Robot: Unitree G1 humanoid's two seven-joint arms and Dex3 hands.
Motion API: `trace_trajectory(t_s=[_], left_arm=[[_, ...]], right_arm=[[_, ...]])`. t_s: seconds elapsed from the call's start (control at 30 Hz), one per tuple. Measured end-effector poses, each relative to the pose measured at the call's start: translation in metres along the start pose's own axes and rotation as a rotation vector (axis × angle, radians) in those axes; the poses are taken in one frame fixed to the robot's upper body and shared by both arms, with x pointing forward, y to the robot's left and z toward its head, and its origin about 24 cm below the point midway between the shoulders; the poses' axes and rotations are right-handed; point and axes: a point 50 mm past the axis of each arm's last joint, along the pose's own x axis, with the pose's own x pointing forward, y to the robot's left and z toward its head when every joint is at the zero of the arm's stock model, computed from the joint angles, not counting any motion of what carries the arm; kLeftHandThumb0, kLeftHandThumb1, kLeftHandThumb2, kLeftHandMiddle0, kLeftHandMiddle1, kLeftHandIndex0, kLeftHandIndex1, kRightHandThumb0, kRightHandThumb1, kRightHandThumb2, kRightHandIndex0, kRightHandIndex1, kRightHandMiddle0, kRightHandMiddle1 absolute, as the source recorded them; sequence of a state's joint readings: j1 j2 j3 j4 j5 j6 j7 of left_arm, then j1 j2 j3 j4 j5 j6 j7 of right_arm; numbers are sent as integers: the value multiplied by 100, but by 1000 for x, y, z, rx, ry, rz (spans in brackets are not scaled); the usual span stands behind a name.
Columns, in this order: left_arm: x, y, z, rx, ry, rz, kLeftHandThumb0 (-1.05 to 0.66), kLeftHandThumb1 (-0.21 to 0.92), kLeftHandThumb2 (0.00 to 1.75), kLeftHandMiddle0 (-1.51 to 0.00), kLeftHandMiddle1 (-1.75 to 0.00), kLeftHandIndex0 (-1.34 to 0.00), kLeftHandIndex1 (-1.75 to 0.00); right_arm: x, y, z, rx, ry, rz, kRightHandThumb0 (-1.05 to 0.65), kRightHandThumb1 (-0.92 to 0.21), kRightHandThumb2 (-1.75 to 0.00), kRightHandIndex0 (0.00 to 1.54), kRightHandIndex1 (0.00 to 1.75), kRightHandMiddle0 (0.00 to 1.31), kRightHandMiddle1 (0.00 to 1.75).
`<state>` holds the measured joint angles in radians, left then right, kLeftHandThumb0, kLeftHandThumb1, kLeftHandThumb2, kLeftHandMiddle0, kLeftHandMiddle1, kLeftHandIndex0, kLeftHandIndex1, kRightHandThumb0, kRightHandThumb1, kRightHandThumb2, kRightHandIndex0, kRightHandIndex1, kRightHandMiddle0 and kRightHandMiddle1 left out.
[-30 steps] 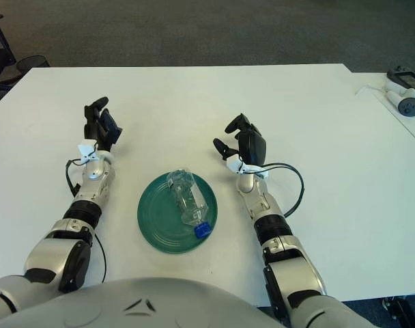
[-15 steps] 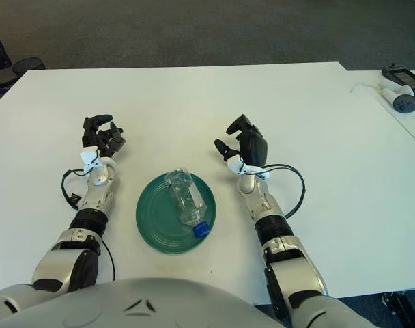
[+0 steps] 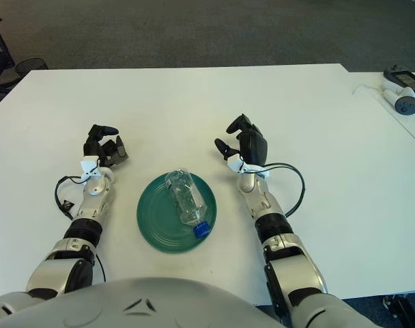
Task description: Put the bottle into the plate.
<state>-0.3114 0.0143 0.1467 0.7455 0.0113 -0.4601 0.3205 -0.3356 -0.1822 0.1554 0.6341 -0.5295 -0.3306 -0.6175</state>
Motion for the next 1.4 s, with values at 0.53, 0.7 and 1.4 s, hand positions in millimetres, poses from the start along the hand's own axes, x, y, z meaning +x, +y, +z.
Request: trace_trajectory(t_s=[0.53,0.7,1.4], left_arm=[[-3,3,-11,130,-2,-19,-52,18,149,-125,-175,-72,-175],[-2,3,-11,130,-19,-26,-52,18,149,-125,-175,-72,-175],[-4,2,-7,43,-59,-3,-53,17,150,-125,-175,-73,-175]], right_arm=[[-1,1,-2,-3,7,4,-1,-55,-95,46,143,43,175],[-1,1,-2,-2,6,4,-1,-55,-95,46,144,43,175],[-1,1,-2,-2,6,4,-1,-55,-95,46,143,43,175]])
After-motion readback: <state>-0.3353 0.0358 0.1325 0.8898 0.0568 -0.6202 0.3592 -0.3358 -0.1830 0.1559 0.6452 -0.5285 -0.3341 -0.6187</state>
